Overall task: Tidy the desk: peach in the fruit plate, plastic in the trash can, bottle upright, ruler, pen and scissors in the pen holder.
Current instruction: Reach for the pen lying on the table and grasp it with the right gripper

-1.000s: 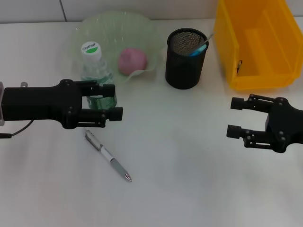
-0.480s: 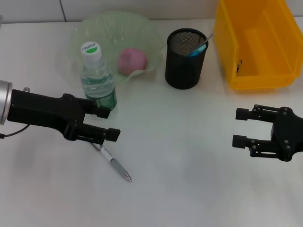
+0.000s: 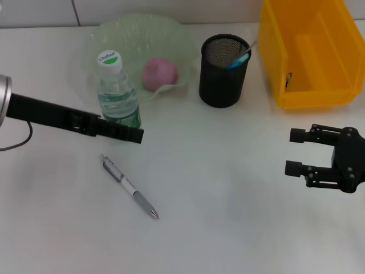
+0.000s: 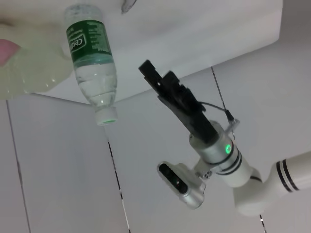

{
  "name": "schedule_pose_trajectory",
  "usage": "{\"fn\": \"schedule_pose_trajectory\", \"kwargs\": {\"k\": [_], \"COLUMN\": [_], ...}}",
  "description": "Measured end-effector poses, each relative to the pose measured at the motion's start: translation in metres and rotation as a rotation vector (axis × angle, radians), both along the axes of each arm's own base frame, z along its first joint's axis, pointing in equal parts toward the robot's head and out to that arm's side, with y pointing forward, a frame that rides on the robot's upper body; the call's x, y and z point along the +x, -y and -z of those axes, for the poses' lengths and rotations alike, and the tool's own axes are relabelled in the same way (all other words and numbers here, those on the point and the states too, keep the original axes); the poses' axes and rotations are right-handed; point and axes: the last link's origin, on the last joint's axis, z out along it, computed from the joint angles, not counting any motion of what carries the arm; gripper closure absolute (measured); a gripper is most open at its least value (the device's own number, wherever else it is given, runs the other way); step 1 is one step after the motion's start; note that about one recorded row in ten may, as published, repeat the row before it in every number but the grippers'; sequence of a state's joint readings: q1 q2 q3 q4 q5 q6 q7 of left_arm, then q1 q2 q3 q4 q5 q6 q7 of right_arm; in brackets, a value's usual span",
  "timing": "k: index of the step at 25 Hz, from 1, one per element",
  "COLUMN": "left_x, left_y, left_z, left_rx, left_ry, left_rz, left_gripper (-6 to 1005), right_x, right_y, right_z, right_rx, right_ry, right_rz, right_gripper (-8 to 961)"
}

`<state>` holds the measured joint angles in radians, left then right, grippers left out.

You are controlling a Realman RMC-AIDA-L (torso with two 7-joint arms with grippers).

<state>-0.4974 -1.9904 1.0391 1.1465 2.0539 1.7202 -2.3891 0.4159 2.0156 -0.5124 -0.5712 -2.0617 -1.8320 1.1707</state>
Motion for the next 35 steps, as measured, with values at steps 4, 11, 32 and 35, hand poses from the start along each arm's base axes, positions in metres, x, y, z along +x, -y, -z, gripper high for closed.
{"fn": "schedule_pose_trajectory", "kwargs": {"k": [4, 11, 32, 35], "left_x": [0.009, 0.005, -0.080, -0.094], "left_y": [0.000, 0.007, 0.078, 0.087], "left_z": [-0.005, 0.005, 0.016, 0.008], "left_rx": [-0.069, -0.080, 0.102, 0.078], "left_ry": [0.004, 0.017, 0.266, 0.221], "left_rz": [-0.147, -0.102, 0.643, 0.633], "left_gripper": [217, 217, 246, 251], "right_x": [0.000, -0.002, -0.077, -0.122], "right_y": [0.000, -0.002, -0.058, -0.078], "right_z": [-0.001, -0.001, 0.000, 0.010], "right_rx": [0.005, -0.001, -0.301, -0.379], "right_ry": [0.013, 0.013, 0.338, 0.437], "right_rz": [-0.009, -0.011, 0.209, 0.262], "right_gripper": [199, 199, 199, 199]}}
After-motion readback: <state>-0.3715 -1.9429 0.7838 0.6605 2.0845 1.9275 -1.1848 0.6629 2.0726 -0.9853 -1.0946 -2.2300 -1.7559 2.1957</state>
